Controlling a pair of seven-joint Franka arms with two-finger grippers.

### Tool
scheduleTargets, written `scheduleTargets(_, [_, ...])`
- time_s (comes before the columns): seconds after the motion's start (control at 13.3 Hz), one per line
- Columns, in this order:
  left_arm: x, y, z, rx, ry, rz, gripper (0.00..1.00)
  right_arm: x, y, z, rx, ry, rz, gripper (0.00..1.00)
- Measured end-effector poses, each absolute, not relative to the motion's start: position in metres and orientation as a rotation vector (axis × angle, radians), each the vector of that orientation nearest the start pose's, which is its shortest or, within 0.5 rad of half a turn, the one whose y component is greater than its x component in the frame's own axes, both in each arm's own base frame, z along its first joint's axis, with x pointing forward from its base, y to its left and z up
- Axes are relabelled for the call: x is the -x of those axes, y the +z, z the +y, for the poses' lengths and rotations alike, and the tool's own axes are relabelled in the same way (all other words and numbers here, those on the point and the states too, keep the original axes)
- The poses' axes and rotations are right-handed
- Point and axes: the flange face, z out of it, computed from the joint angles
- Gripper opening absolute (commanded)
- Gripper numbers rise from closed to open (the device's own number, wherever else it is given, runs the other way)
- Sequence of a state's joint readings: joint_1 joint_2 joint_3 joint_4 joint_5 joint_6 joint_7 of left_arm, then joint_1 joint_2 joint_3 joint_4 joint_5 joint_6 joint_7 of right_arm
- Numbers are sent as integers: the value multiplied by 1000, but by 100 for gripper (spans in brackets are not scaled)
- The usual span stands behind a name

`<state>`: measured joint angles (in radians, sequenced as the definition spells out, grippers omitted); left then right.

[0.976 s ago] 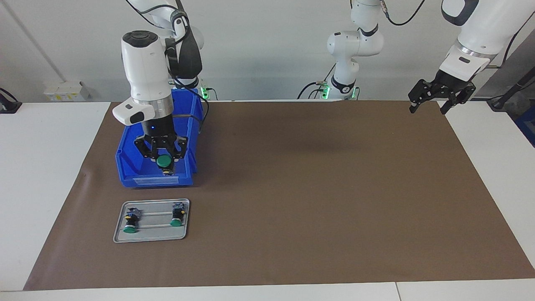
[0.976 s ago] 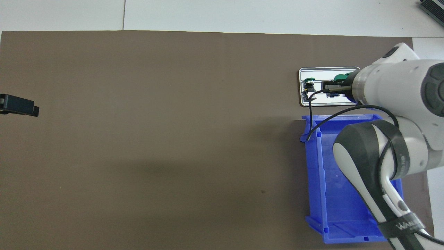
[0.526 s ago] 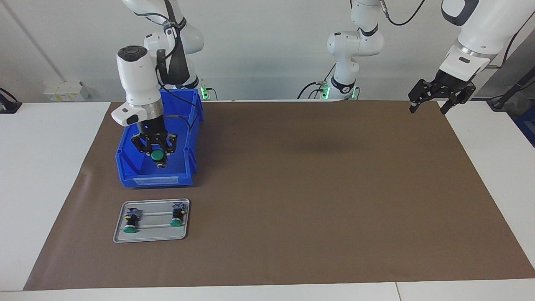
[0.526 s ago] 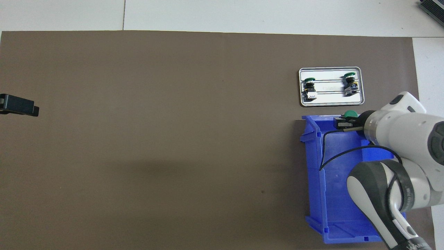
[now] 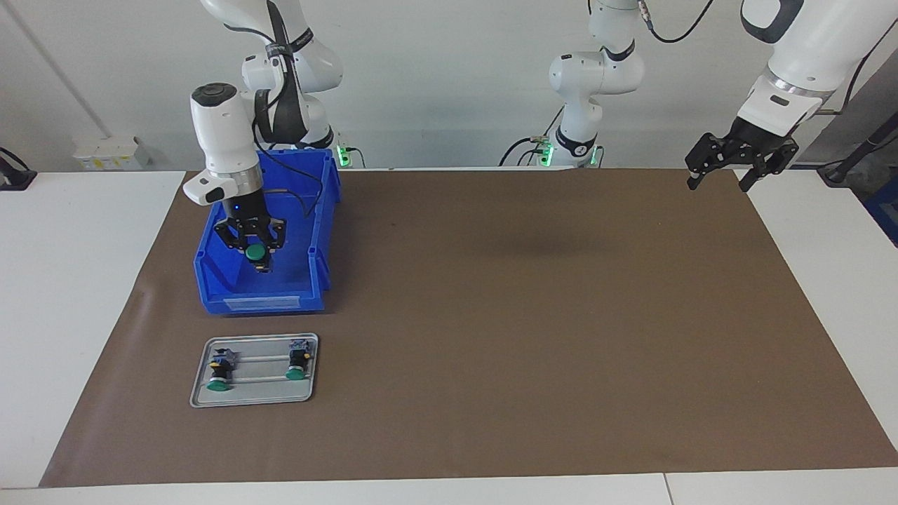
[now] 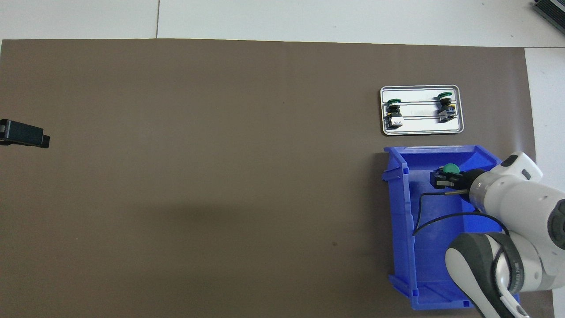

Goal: Place and press button with both arms
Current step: 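Lower the module into the blue bin and open the right gripper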

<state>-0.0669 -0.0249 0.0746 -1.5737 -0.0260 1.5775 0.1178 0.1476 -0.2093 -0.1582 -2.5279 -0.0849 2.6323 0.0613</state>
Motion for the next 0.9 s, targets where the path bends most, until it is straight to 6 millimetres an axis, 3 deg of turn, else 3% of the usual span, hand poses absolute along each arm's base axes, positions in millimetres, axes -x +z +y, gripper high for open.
scheduleTargets(0.75, [-548,637,2,3162,-48,175,100,-446,343,0,3097,-471,32,0])
scheduleTargets(0.83, [-548,638,2,3162,-48,175,100,-445,340,-1,3098,-473,33,2])
scheduleTargets(0.9, [-548,638,2,3162,-48,175,100,-445,337,-1,3098,-476,34,11])
